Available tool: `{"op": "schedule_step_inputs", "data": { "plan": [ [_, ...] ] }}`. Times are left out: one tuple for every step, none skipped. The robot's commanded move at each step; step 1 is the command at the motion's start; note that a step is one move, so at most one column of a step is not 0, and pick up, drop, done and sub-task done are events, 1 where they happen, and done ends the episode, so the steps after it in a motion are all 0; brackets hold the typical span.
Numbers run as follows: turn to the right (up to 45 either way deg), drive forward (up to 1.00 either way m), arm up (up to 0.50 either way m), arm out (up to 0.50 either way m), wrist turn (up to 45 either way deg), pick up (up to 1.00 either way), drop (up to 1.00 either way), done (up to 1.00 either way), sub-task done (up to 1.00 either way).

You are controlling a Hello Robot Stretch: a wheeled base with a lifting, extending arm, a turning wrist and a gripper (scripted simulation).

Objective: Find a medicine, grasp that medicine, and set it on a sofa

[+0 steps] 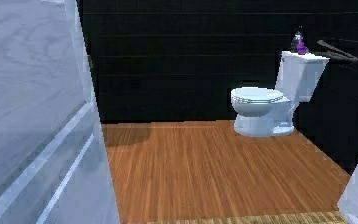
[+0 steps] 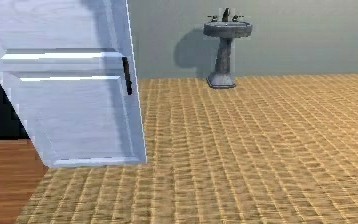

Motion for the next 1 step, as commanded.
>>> {"op": "schedule_step_inputs", "data": {
  "plan": [
    [-3.0, 0.00, 0.00, 0.00, 0.0, 0.00, 0.00, 0.00, 0.00]
  ]
}}
